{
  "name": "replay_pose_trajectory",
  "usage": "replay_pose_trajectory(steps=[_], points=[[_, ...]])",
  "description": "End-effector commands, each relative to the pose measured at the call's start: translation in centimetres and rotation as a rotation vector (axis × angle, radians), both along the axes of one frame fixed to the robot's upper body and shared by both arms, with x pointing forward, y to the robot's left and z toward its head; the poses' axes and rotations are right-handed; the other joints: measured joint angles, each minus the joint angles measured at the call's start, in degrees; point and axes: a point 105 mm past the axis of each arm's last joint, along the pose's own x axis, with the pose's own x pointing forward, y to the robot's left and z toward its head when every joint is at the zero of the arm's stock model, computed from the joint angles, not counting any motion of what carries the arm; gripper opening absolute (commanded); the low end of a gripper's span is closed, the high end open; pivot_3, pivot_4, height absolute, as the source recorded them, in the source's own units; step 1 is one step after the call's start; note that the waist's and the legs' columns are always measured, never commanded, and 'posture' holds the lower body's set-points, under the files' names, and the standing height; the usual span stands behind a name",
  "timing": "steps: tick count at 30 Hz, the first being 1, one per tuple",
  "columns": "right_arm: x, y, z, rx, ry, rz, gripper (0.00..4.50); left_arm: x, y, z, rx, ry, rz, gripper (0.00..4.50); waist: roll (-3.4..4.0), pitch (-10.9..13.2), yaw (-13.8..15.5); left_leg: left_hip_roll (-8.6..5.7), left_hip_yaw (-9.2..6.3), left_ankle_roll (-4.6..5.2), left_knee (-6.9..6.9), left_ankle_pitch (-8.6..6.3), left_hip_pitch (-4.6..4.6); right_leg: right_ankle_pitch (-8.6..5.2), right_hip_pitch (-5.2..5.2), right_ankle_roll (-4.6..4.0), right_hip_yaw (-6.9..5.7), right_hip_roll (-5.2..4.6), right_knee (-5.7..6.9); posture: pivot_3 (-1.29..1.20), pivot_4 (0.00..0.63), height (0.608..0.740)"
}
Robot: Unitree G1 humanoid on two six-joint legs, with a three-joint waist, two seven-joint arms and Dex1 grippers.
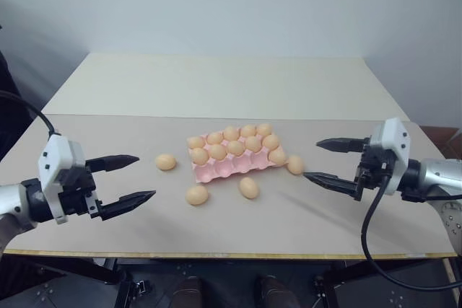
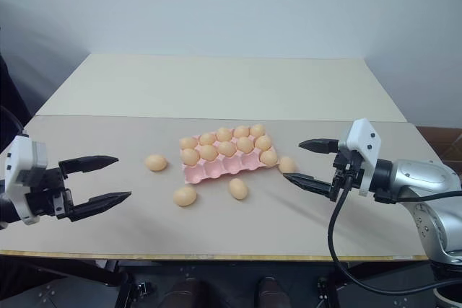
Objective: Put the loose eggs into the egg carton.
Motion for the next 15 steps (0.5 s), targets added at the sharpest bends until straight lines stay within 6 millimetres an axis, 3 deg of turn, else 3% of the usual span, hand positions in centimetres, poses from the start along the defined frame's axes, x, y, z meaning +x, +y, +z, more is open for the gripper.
replay_pose_trajectory(steps=[1,15], points=[[-0.15,0.06,1.28,-0.009,-0.066,0.009,4.50,-0.29,-0.24,1.05,-0.031,-0.040,-0.015,4.46,0.00,0.0,0.0,0.00,0.00,0.00,0.00,0.00,0.00,0.00,0.00,0.00,0.00,0.00,0.00,0.00,0.150,0.740],[0.46,-0.51,1.05,-0.032,-0.041,-0.028,4.50,-0.36,-0.78,0.98,0.006,-0.032,-0.069,4.46,0.00,0.0,0.0,0.00,0.01,0.00,0.00,0.00,0.00,0.00,0.00,0.00,0.02,0.01,0.00,0.00,0.150,0.740]])
